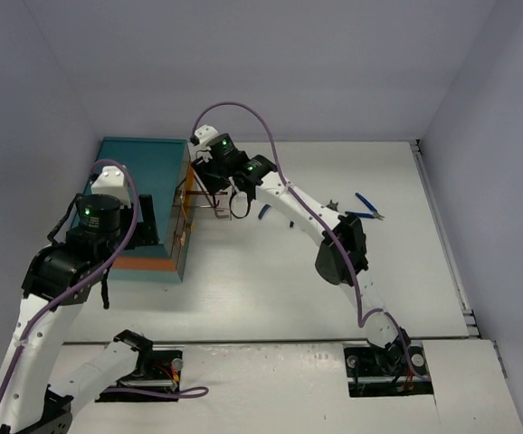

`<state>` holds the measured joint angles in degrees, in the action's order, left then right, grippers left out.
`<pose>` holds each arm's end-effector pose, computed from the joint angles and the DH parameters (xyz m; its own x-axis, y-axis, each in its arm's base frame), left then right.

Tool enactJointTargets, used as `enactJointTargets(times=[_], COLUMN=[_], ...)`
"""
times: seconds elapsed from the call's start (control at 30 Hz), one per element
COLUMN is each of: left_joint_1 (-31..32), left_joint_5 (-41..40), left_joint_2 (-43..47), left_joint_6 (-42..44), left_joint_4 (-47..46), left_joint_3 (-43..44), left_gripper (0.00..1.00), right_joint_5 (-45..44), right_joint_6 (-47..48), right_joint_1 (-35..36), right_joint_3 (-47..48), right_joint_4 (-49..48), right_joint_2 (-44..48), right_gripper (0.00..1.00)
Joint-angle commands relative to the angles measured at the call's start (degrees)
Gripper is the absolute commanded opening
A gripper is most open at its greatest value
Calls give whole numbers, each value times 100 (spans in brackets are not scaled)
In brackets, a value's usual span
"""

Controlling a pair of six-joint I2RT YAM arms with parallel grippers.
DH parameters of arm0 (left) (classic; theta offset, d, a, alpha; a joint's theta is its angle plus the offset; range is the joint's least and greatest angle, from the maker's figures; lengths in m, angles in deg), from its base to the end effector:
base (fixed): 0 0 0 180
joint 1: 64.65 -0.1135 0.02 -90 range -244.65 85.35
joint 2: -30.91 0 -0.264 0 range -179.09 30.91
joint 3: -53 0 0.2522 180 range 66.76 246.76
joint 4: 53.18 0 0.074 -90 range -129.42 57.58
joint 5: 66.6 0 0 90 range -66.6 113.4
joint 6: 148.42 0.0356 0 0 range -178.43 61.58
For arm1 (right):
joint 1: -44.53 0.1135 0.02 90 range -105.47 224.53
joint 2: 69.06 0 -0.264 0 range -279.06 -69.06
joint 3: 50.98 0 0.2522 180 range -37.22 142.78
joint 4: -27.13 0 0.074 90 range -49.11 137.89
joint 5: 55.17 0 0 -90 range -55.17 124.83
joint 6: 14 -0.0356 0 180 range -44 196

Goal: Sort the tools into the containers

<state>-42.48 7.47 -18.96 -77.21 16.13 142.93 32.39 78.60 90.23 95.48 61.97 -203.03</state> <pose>0.1308 -0.0428 0.4248 -0.4738 -0.1414 -0.8692 -0.0122 0.9880 -0.1541 0.3858 0.3932 0.3164 -0.2341 -0.3048 -0.9232 -0.6989 0.7129 -0.0581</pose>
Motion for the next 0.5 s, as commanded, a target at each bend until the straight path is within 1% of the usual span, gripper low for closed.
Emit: enactJointTargets(times=[0.0,0.1,0.2,0.27,0.37,0.47], left_joint_1=[8,8,6,0,-2,-19], left_joint_5=[-88,-86,-43,-86,-94,-116], left_joint_2=[-342,-587,-874,-1038,-1197,-1288], left_joint_6=[-36,-19,-73,-76,-50,4], left_joint_4=[-629,-846,-975,-1098,-1315,-1465], left_joint_3=[71,57,73,44,14,-31], left_gripper=[81,81,81,81,81,81], right_joint_5=[-225,-488,-472,-462,-404,-112], right_joint_6=[-553,-890,-1023,-1065,-1196,-1312], right_joint_1=[-377,-783,-1171,-1300,-1413,-1456], right_joint_3=[-90,-954,-1974,-2553,-3054,-3442], right_joint_4=[-332,-348,-380,-411,-597,-797], right_joint_2=[1348,1971,2412,2585,2666,2622], right_gripper=[58,57,56,55,55,54])
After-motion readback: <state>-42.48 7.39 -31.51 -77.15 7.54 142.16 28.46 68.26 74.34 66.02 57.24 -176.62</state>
